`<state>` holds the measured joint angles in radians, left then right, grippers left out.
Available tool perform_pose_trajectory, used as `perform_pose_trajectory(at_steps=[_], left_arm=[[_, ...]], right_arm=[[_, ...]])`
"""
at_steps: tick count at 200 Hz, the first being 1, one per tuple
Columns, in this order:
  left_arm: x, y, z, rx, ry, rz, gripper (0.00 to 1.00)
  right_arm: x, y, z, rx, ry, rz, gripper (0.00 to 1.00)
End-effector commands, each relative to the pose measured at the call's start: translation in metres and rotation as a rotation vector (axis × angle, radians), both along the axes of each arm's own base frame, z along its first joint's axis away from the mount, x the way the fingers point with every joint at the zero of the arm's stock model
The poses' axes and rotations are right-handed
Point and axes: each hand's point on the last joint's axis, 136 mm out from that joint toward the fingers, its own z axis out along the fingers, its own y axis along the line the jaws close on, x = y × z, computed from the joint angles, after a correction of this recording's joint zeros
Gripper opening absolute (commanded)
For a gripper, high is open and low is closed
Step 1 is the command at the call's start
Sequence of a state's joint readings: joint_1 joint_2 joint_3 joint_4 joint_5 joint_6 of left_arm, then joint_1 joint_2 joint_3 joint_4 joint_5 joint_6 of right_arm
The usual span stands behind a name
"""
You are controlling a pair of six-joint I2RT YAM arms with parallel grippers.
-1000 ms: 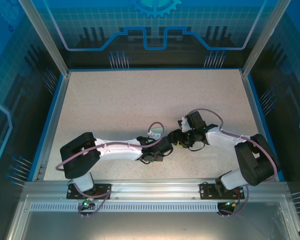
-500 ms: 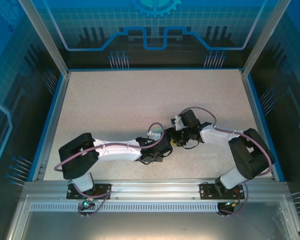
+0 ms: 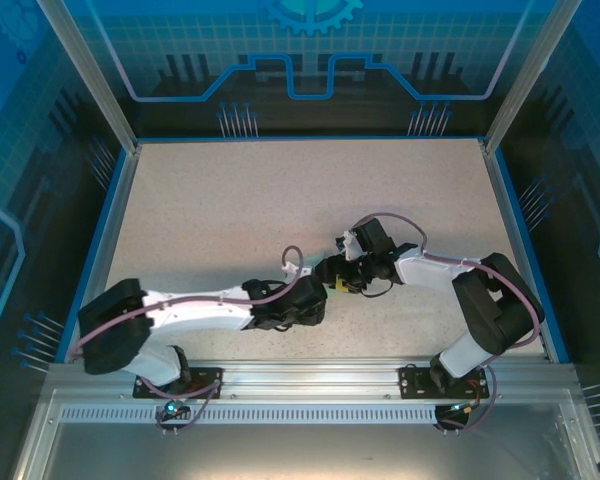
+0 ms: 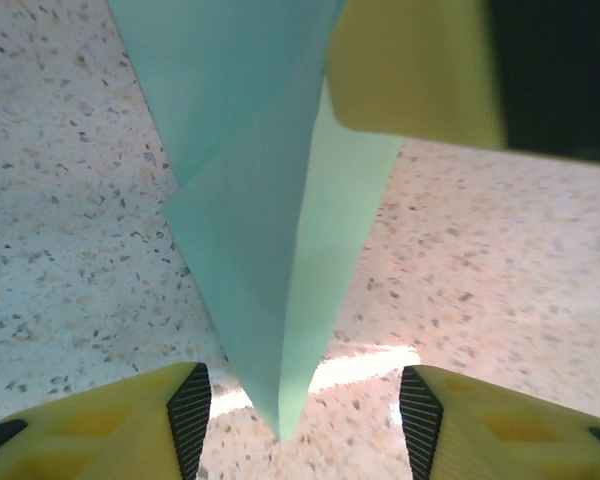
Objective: Fold a paper plane with a square sheet of paper (pick it up from the middle)
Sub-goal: Fourth fold the wing at the center of the table.
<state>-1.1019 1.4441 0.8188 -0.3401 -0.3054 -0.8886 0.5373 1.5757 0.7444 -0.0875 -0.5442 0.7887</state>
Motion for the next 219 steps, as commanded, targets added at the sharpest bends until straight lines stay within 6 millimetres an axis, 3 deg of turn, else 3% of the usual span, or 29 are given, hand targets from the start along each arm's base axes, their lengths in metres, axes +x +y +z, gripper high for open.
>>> perform_pose_trajectory(at_steps=[1,41,64,111,173,219], left_arm=[[-0.006,0.007,0.013,-0.074,-0.023,0.003,0.57],[-0.006,0.052,-0.004,-0.112,0.052,0.189,0.40],[-0.004,0.060,-0.013,-0.171,0.105,0.254,0.35],[0.007,0.046,-0.021,-0.243,0.181,0.242,0.28],[0.013,0.020,-0.029,-0.267,0.228,0.199,0.19],[0.002,0.010,-0.040,-0.231,0.297,0.137,0.16]], right_arm=[[-0.002,0.011,0.008,0.033,-0.009,0.039,0.67],[-0.005,0.012,0.010,0.031,-0.012,0.060,0.67],[-0.010,0.011,0.008,0.023,-0.004,0.060,0.67],[-0.016,0.013,0.020,0.041,-0.038,0.073,0.68],[-0.021,0.016,0.019,0.044,-0.048,0.092,0.70],[-0.012,0.022,0.010,0.026,-0.036,0.109,0.59]])
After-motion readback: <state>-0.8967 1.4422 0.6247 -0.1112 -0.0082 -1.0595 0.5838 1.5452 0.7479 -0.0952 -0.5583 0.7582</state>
